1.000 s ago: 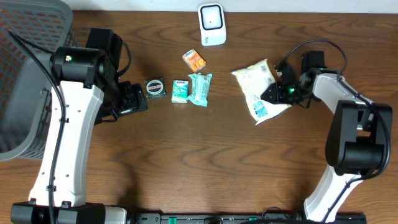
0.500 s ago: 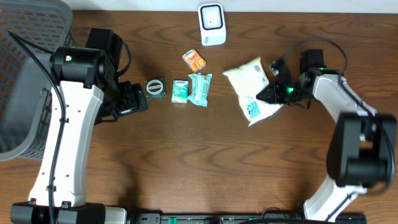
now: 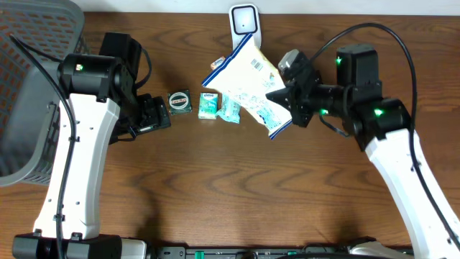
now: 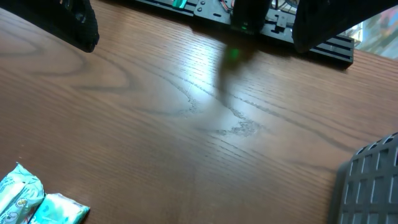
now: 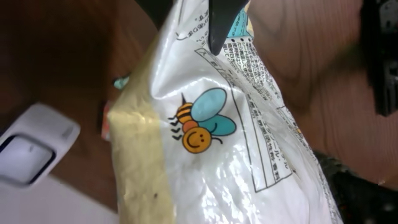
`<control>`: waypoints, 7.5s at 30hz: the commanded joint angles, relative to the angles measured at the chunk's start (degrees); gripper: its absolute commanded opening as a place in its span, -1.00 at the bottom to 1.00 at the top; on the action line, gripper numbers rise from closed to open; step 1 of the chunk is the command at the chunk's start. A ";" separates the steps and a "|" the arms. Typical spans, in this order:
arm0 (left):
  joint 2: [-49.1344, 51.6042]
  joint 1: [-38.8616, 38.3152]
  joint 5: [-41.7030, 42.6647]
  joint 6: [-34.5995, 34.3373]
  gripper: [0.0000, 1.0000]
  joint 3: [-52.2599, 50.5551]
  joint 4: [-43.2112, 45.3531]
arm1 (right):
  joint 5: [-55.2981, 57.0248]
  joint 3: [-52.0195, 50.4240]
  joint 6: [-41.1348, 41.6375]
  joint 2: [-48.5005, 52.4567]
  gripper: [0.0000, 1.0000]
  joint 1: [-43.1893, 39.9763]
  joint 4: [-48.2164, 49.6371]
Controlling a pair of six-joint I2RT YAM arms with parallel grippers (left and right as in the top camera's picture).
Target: Scan the item barcode
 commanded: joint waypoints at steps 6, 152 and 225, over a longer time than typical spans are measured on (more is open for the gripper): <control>0.22 0.13 -0.72 -0.13 0.96 -0.07 -0.15 | 2.54 0.68 0.33 -1.38 -0.98 0.50 -0.48; 0.22 0.13 -0.72 -0.13 0.96 -0.07 -0.13 | 27.80 24.46 24.28 44.59 0.59 -4.76 -12.41; 0.22 0.13 -0.72 -0.13 0.96 -0.07 -0.15 | 22.32 35.28 45.27 46.12 -0.98 -13.31 4.70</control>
